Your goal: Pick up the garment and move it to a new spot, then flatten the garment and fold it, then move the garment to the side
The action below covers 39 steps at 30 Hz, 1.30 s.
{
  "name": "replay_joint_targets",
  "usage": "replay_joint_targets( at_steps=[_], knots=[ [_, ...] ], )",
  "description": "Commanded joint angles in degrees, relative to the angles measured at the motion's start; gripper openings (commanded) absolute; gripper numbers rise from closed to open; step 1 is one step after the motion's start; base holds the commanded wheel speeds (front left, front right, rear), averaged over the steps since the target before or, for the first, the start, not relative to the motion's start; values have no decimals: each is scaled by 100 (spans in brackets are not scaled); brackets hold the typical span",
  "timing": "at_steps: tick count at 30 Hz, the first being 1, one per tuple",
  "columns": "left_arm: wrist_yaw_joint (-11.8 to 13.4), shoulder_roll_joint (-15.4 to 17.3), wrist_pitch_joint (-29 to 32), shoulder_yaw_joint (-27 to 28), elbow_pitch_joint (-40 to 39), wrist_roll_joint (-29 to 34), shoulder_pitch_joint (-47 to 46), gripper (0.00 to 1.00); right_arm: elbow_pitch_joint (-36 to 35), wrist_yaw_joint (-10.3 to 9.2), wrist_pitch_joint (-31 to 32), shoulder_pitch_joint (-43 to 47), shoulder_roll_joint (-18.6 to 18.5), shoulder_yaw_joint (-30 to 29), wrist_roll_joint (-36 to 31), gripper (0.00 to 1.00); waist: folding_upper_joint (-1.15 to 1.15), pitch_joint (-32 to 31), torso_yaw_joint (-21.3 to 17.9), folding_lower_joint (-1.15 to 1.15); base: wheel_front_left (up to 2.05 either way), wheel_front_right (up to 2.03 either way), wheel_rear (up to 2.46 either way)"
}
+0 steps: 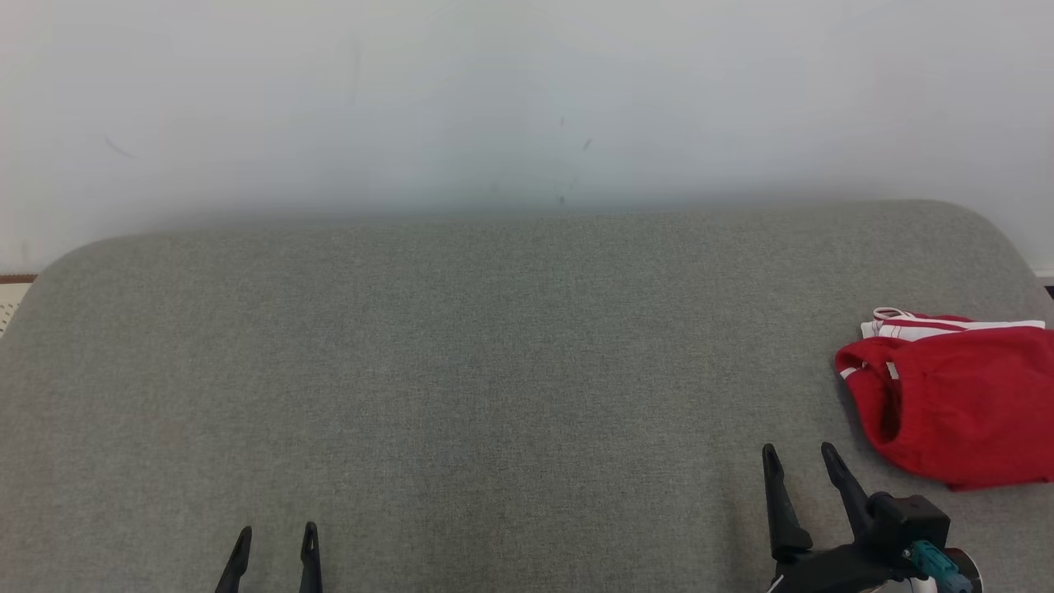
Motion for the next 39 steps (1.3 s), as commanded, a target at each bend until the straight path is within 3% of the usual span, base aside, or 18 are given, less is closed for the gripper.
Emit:
replay_joint_targets(
  at_steps=[1, 15, 16, 17, 18, 39],
  knots=[
    [21, 3, -4, 13, 11, 18, -48, 100, -5, 0, 2, -29, -10, -6, -50, 100, 0, 6, -2, 0, 0, 0, 0],
    [25, 2, -4, -7, 20, 32, -42, 100, -33, 0, 2, -39, 25, -15, -129, 100, 0, 8, -29, 0, 0, 0, 0],
    [-83, 3, -4, -115, 72, 29, -117, 100, -64, 0, 2, 28, 2, -181, -131, 100, 0, 7, -92, 0, 0, 0, 0],
    [33, 3, -7, 53, 30, 13, -56, 100, -39, 9, 1, -39, 26, 30, -168, 100, 0, 14, -503, 0, 0, 0, 0],
    [-18, 22, -5, 32, 30, 59, -50, 100, -25, -2, 2, -59, 48, 0, -130, 100, 0, 22, -577, 0, 0, 0, 0],
    [-30, 4, -5, -27, 64, 25, -83, 100, -24, -1, 2, -76, -147, 303, 22, 100, 0, -29, -617, 0, 0, 0, 0]
  ],
)
